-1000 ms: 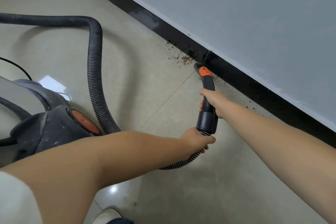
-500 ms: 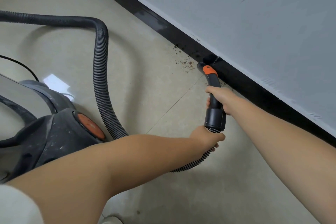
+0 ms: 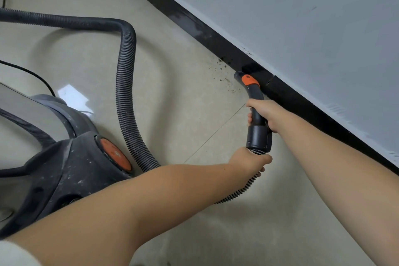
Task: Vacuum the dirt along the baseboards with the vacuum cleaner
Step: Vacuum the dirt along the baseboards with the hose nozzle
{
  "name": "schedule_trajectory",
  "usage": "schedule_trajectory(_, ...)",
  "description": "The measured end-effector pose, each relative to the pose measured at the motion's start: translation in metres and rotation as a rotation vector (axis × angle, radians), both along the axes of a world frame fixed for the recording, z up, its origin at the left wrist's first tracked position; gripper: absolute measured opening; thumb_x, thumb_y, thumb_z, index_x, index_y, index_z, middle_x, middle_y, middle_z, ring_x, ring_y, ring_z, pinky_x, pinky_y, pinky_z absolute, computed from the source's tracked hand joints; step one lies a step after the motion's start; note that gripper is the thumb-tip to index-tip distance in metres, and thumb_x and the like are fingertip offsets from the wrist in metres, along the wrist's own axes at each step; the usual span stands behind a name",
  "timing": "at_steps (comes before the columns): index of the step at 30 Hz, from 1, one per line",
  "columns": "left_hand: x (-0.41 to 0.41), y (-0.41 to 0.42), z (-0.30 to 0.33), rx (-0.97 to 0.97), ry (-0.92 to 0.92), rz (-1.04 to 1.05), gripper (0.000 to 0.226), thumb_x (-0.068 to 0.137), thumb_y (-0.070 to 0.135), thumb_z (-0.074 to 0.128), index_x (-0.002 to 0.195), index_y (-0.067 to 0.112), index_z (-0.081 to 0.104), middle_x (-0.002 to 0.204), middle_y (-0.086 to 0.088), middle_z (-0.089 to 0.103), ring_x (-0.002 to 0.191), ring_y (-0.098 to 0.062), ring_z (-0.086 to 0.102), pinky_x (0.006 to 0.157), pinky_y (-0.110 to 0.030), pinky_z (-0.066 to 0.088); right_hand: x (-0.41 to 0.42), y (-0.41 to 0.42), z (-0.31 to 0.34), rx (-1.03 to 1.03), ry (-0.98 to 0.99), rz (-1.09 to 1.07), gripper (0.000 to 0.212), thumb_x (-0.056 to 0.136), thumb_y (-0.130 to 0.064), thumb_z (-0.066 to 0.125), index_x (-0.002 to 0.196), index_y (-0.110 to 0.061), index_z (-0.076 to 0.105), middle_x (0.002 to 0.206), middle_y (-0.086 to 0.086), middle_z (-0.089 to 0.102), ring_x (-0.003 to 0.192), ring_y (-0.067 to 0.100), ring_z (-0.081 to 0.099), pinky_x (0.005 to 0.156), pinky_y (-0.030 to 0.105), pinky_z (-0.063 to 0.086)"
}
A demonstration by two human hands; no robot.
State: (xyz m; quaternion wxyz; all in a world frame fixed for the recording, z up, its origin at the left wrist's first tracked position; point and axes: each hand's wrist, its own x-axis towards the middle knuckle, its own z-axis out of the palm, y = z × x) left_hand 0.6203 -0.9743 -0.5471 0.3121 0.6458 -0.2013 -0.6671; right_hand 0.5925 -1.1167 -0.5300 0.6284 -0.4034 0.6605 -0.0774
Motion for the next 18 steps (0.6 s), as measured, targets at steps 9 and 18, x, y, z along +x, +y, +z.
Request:
schedule_trajectory(9,0.022,-0.021,0.0,-0.012,0.003,0.114,0.012,0.081,0.021,0.066,0.089,0.018,0.057,0.069,-0.001,0.06,0.058,-0.015,0.055,0.065,-0.026,0.048,0.033,-0.024,-0.001,-0.033,-0.005,0.078,0.023,0.086,-0.012,0.062,0.105,-0.006,0.05,0.064,0.009,0.055,0.039,0.015,0.054,0.054,0.029,0.052)
schedule_trajectory(18,0.041,-0.031,-0.001,-0.029,-0.002,0.181,0.01,0.08,0.019,0.065,0.082,0.02,0.055,0.069,-0.002,0.059,0.059,-0.016,0.055,0.066,-0.026,0.047,0.06,-0.035,-0.001,-0.029,-0.008,0.097,0.021,0.087,-0.011,0.059,0.106,-0.006,0.05,0.068,0.008,0.054,0.037,0.013,0.053,0.047,0.023,0.052)
